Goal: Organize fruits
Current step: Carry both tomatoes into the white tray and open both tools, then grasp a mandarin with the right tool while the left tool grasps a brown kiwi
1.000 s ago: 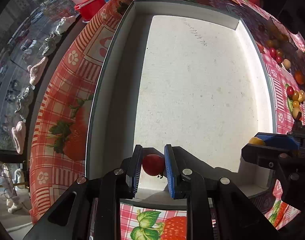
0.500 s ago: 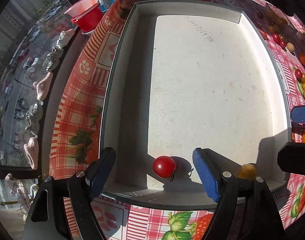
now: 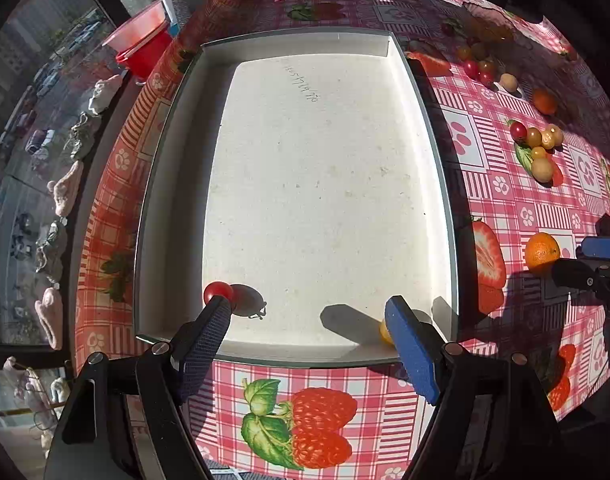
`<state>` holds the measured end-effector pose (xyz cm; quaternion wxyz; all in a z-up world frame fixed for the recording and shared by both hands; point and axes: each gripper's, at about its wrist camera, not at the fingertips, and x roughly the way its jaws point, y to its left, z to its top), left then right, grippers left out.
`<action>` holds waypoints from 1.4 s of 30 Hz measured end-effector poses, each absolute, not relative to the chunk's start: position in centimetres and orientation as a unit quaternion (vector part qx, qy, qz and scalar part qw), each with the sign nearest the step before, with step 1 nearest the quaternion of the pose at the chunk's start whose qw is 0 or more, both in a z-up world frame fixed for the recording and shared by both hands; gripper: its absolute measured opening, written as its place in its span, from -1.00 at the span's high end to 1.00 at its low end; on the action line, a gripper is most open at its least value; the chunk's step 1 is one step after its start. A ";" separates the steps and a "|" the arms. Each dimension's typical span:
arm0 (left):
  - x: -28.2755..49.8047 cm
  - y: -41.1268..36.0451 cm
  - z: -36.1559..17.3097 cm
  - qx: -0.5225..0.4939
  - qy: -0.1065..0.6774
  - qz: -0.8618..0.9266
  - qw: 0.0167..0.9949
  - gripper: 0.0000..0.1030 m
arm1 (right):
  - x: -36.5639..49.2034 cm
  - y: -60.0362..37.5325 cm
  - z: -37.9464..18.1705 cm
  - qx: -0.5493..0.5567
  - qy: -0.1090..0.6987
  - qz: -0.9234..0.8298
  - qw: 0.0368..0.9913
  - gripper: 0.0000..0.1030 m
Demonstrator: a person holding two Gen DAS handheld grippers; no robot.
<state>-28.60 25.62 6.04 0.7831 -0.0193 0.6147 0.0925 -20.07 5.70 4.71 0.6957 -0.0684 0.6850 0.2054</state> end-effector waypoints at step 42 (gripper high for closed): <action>-15.9 11.1 5.0 -0.008 0.614 -0.066 0.787 -0.57 | -19.3 3.4 2.4 -0.042 0.644 0.112 0.755 0.22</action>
